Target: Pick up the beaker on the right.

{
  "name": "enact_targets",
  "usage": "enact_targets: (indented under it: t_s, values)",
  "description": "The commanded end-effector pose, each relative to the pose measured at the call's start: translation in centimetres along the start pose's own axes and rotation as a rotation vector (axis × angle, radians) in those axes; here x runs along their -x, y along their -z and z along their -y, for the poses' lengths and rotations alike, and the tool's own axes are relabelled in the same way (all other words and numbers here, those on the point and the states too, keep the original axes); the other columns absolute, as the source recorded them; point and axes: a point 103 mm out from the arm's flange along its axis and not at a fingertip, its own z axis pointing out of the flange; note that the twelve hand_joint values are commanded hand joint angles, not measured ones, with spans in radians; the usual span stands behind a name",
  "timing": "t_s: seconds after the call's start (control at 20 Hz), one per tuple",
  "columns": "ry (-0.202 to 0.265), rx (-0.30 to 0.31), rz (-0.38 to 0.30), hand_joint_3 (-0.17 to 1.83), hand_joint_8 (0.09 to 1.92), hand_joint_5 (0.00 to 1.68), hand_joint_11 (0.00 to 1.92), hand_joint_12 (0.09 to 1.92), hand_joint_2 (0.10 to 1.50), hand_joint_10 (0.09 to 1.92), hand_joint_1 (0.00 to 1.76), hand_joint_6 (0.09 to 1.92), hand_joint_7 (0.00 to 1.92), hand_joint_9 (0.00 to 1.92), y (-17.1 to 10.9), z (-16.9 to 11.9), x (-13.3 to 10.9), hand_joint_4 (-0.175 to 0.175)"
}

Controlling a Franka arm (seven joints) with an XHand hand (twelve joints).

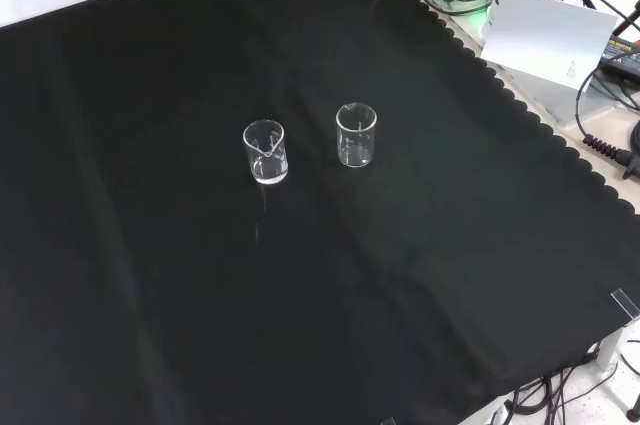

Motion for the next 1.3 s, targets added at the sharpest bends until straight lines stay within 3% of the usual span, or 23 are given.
enact_targets:
  t_s: [0.05,0.4,0.7,1.15,1.3]
  values:
    - [0.032,-0.021,-0.073,0.26,0.55,0.4,0.02,1.37,1.07,0.63,0.28,0.09,0.23,0.33,-4.3,-3.5,2.2,0.009]
    - [0.071,-0.057,-0.156,0.21,0.57,0.41,0.06,1.38,0.93,0.64,0.57,0.09,0.28,0.4,-9.3,-9.4,3.2,0.006]
    - [0.112,-0.101,-0.21,0.21,0.56,0.4,0.09,1.38,0.89,0.63,0.62,0.09,0.26,0.42,-13.8,-13.1,2.4,0.005]
    - [0.173,-0.144,-0.259,0.27,0.54,0.33,0.01,1.39,0.82,0.61,0.66,0.09,0.11,0.26,-19.5,-16.3,0.6,0.002]
    - [0.191,-0.201,-0.284,0.28,0.55,0.32,0.0,1.39,0.81,0.62,0.66,0.09,0.14,0.27,-21.3,-16.9,0.3,0.002]
